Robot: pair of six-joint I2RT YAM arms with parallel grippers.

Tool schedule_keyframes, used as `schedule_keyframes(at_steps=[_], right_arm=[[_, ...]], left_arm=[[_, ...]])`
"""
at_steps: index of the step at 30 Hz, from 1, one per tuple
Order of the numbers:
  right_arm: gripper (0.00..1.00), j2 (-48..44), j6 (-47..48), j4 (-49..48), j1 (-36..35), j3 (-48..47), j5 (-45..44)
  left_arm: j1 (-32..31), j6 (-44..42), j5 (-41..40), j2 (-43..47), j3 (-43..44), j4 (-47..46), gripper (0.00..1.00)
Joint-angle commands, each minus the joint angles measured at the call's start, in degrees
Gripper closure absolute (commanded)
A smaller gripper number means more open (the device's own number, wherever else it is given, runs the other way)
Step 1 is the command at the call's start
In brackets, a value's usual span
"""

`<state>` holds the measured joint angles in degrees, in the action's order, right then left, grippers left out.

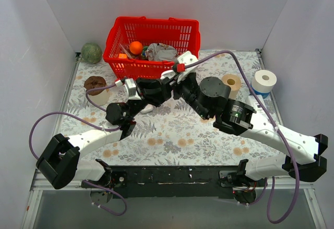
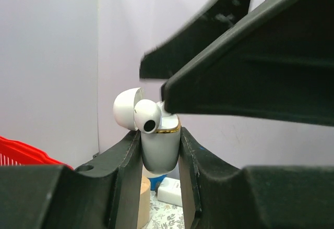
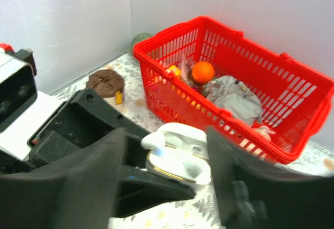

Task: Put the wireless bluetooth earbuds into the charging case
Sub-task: Place the earbud in the charging case.

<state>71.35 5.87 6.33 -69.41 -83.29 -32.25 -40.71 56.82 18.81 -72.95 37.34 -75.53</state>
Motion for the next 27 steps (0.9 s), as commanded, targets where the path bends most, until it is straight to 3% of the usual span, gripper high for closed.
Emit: schedule_keyframes(at_steps=[1,3,6,10,16,27], right_arm=[[0.23,-0.7,-2.4,0.1,-0.2,-5.6,-3.3],[0.14,-0.8,-2.9,1.0,-0.1,-6.5,-3.3],[0.1,-0.9,-3.1,1.8,-0.1,-8.6,-3.5],[0.09,-1.5,-2.4,3.4,-0.1,-9.3,-3.8],[0.08,2.6,-1.8,14.4,-0.2,-15.0,-2.5],[0.03,10.8,-3.8,23.5,-0.3,-24.0,-9.3]], left_arm=[[0.0,-0.8,-0.9,1.6,-0.3,-11.7,1.0],[0.0,-1.0,-1.0,1.5,-0.3,-11.7,1.0],[0.0,-0.9,-1.1,1.3,-0.7,-11.8,1.0],[-0.1,-0.8,-1.4,1.5,-1.0,-11.8,1.0],[0.0,-2.1,-2.0,2.8,-1.5,-7.7,1.0],[0.0,-4.2,-3.0,3.5,-1.3,-5.5,1.0]])
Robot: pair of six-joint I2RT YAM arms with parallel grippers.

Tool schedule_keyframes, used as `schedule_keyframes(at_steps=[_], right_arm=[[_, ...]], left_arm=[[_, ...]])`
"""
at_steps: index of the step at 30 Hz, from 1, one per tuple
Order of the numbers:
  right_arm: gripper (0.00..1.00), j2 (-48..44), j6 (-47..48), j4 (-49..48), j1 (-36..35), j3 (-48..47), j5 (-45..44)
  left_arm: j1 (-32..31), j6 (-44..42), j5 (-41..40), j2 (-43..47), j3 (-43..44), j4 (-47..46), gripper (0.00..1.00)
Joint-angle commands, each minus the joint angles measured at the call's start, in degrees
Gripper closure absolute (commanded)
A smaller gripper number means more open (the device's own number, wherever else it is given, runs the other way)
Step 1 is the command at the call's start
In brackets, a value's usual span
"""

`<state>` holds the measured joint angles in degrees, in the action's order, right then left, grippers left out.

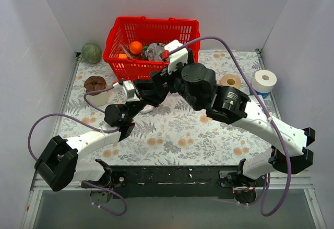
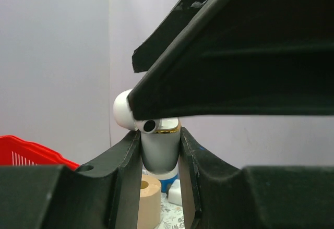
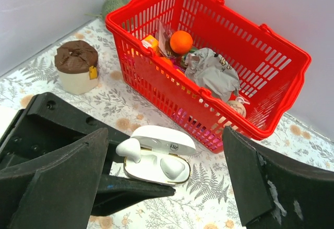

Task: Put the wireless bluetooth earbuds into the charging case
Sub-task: Place the earbud in the charging case, then close the charging case.

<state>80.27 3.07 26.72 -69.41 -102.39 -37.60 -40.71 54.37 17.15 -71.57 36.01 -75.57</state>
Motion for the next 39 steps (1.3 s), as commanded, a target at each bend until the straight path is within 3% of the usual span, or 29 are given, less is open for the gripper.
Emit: schedule_keyframes(at_steps=[1,39], right_arm=[[0.03,2.2,-1.0,3.3,-0.2,-5.3,-4.3],[0.02,-5.5,-1.7,0.9,-0.2,4.2,-6.8]], left_arm=[[0.0,-1.8,-1.3,2.1,-0.1,-5.4,1.0],[0.0,-1.5,-1.9,2.0,0.6,-6.1,1.0]])
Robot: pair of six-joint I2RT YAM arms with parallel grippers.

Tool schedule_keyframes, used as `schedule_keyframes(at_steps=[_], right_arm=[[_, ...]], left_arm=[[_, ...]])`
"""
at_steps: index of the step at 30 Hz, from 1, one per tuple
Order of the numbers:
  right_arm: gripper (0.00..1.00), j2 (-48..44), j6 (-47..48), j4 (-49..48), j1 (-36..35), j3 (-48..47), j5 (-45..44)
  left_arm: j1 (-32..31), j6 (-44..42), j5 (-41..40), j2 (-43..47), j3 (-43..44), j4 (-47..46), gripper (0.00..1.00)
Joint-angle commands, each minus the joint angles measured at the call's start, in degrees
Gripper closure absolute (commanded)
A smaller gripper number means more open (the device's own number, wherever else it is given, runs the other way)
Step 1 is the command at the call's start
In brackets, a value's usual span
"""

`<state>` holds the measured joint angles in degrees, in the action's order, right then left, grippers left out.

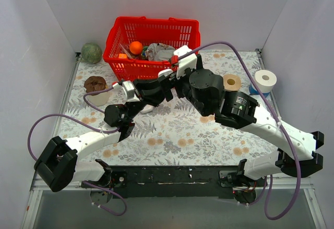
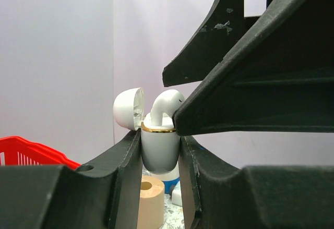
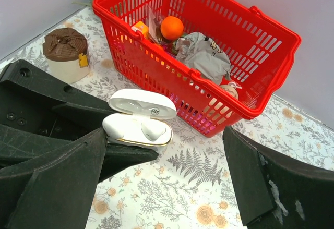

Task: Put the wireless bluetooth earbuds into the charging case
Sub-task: Close the charging case.

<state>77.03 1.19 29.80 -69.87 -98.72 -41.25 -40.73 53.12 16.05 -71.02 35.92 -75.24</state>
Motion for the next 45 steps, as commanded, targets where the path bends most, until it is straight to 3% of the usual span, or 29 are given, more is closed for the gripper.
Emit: schedule_keyframes(at_steps=[1,19,24,25,28,29,31,32,35,41,45], right_arm=[[0.02,-2.2,0.3,-2.3,0.3,0.7,-3.2],[0.02,-4.4,1.4,-4.8,0.3,2.4,-3.1],[0.05,-11.5,1.8,-16.9,0.3,10.4,0.5],[0.07,-12.4,2.0,-18.4,0.3,11.2,0.2],[0.28,-12.6,1.7,-17.5,1.0,9.1,0.2],[0.46,-11.0,1.7,-15.8,1.2,7.6,0.2],[0.73,-9.0,1.4,-10.1,2.3,2.5,1.0],[0.95,-6.7,0.9,-8.0,2.6,0.9,1.1],[0.99,-3.3,-0.1,-1.5,4.7,-4.1,5.5],[0.99,1.4,-2.5,7.0,8.3,-7.0,22.0],[0.99,2.1,-3.9,6.9,8.5,-5.3,30.9]], left_arm=[[0.0,-0.4,-0.8,1.7,0.6,-6.3,1.0],[0.0,-0.3,-0.5,2.6,-0.2,-6.1,1.0],[0.0,-0.1,1.1,3.6,-1.6,-5.2,1.0],[0.0,-0.1,1.3,4.6,-2.2,-4.2,1.0],[0.0,0.3,2.8,6.4,-5.3,-3.6,1.0],[0.0,0.4,3.5,8.2,-6.2,-3.5,1.0],[0.1,0.8,7.5,9.7,-8.2,-2.7,1.0],[0.1,0.9,9.4,11.3,-8.6,-2.4,1.0],[0.2,2.7,17.0,14.4,-9.3,0.9,1.0],[0.3,4.9,21.6,19.2,-11.7,5.2,1.0],[0.3,3.7,22.9,20.6,-10.7,8.8,1.0]])
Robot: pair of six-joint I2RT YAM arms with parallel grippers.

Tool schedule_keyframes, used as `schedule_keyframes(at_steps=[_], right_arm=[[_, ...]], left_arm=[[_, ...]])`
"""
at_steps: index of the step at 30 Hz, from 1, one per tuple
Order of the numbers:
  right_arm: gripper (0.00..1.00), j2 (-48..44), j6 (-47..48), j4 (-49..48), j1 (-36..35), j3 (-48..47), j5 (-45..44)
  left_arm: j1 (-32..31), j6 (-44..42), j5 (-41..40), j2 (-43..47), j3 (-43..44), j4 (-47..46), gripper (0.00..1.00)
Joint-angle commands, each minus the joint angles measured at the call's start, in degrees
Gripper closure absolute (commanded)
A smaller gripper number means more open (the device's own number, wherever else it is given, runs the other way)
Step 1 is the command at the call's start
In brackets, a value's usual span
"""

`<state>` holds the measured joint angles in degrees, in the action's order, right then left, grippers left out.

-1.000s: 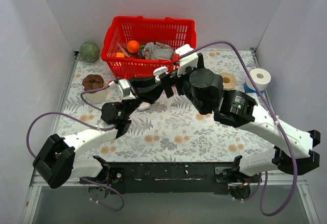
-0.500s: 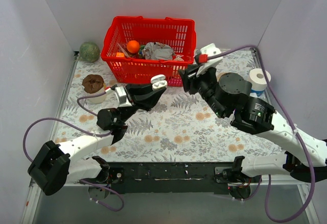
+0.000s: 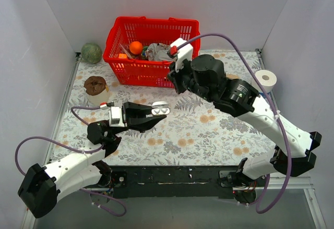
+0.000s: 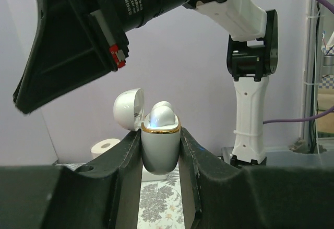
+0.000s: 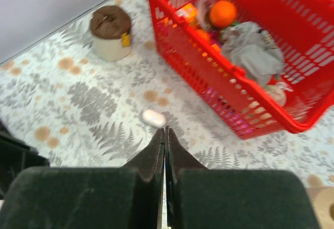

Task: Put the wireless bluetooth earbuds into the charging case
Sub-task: Close the charging case, then place the charging case at the center of the board.

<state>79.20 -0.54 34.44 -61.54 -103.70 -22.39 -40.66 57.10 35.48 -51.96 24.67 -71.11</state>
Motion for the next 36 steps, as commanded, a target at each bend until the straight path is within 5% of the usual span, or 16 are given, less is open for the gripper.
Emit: schedule_keyframes(at_steps=[1,13,25,28,32,36], right_arm=[[0.99,-0.2,-2.2,2.0,0.2,0.2,13.4],[0.99,-0.2,-3.9,4.8,0.1,1.9,22.0],[0.99,-3.3,-5.4,4.0,0.1,6.2,21.8],[0.99,-5.5,-7.6,2.3,0.1,8.0,14.6],[0.99,-14.6,-14.5,-5.2,3.6,18.2,-4.8],[0.99,-21.5,-17.7,-10.1,7.0,30.5,-4.4]], left_arm=[[0.2,-0.4,3.3,1.6,0.6,5.7,1.0],[0.2,-2.6,-1.7,0.1,2.1,7.0,1.0],[0.2,-3.8,-7.2,-1.6,2.9,5.8,1.0],[0.2,-3.2,-8.6,-2.0,3.0,7.5,1.0],[0.2,2.3,-18.5,-2.1,2.3,17.8,1.0],[0.4,12.1,-32.4,-8.1,8.7,45.6,1.0]])
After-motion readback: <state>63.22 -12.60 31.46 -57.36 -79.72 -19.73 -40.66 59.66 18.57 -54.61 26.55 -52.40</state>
